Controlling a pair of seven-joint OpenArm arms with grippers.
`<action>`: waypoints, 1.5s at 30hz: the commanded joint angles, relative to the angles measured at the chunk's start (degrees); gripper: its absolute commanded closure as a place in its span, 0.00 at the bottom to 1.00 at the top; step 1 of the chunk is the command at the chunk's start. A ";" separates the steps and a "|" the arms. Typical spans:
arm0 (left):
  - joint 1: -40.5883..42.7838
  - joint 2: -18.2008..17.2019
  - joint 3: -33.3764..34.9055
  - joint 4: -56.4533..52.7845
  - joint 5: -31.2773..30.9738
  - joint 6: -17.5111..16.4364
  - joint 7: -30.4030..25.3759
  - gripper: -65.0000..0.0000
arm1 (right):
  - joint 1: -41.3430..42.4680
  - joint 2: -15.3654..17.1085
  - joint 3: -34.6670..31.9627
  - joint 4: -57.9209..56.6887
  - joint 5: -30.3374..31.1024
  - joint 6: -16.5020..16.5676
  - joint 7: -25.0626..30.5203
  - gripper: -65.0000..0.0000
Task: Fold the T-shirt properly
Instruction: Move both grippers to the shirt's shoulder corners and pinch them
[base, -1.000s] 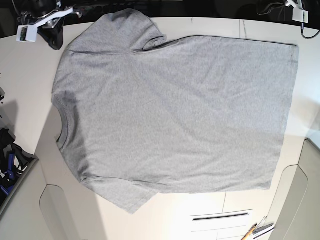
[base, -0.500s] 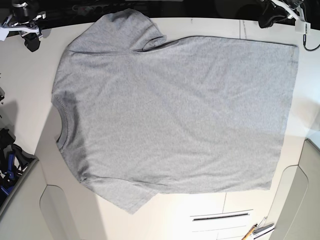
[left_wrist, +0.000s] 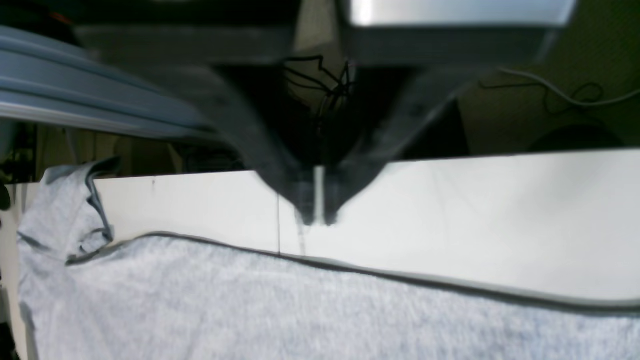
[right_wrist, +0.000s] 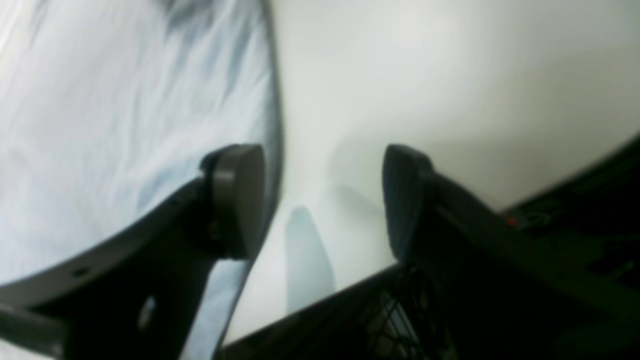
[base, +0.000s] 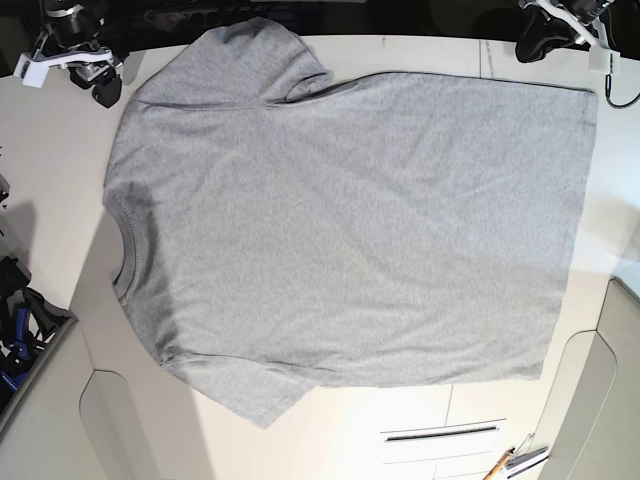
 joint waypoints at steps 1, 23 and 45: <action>0.79 -0.48 -0.48 0.61 -0.90 -0.71 -0.79 0.72 | 0.46 0.42 -1.05 0.87 -0.24 0.81 0.37 0.43; 0.79 -0.48 -0.48 0.61 -0.90 -0.71 -0.17 0.63 | 8.17 -0.02 -4.24 -10.40 2.03 4.33 -3.43 0.43; -6.54 -0.48 -13.25 0.61 -1.66 -0.71 -0.17 0.61 | 6.67 -0.02 -4.28 -11.17 4.42 8.26 -5.51 1.00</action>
